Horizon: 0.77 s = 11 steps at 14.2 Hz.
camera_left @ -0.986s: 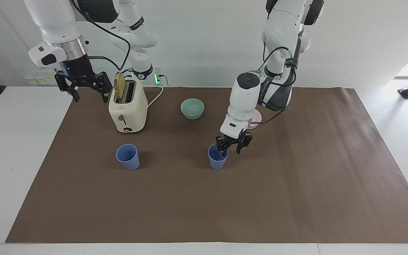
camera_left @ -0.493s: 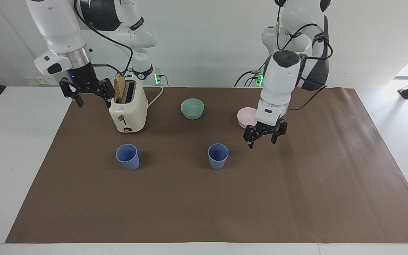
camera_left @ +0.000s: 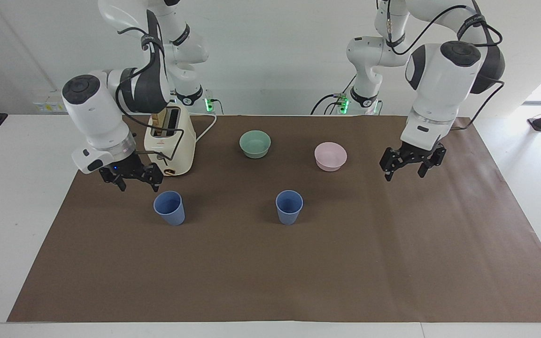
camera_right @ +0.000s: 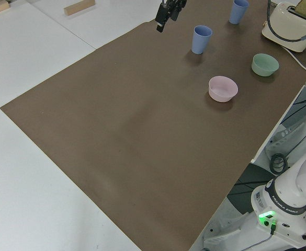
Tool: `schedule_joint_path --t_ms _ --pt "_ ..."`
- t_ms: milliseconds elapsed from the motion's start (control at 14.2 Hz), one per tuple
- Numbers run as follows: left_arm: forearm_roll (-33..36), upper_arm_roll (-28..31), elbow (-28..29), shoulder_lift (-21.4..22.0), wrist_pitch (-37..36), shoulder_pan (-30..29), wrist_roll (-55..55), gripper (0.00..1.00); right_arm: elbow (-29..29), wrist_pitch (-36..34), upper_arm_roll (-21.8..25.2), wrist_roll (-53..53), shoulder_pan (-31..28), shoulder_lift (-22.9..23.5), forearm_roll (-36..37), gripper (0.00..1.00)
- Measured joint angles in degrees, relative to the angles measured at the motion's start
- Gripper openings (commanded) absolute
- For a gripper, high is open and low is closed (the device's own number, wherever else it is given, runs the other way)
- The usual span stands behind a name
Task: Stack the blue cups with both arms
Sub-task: 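Release the cup and retract the left gripper while the right gripper reaches the other cup, then grasp the second blue cup with the right gripper and carry it toward the first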
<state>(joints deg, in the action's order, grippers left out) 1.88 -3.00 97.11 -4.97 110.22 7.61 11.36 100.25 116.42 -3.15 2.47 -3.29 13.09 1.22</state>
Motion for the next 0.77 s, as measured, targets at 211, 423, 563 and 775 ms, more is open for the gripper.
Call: schedule_joint_path --t_ms 211,423,563,775 --pt "-1.2 0.1 0.0 2.6 -3.9 -4.8 -8.1 1.00 0.1 1.9 -0.1 0.0 0.4 2.2 0.0 1.00" --pt "-2.0 0.3 -0.6 5.3 -7.6 -6.1 -11.4 1.00 0.7 3.1 -0.1 0.0 1.0 3.3 0.0 1.00" --pt "-2.1 0.2 -2.5 7.1 -11.9 -6.3 -12.2 1.00 1.3 3.7 -0.1 0.0 1.0 3.9 0.0 1.00" --pt "-2.1 0.1 -5.2 8.9 -18.8 -6.3 -13.7 1.00 2.0 3.8 -0.1 0.0 1.0 4.9 0.0 1.00"
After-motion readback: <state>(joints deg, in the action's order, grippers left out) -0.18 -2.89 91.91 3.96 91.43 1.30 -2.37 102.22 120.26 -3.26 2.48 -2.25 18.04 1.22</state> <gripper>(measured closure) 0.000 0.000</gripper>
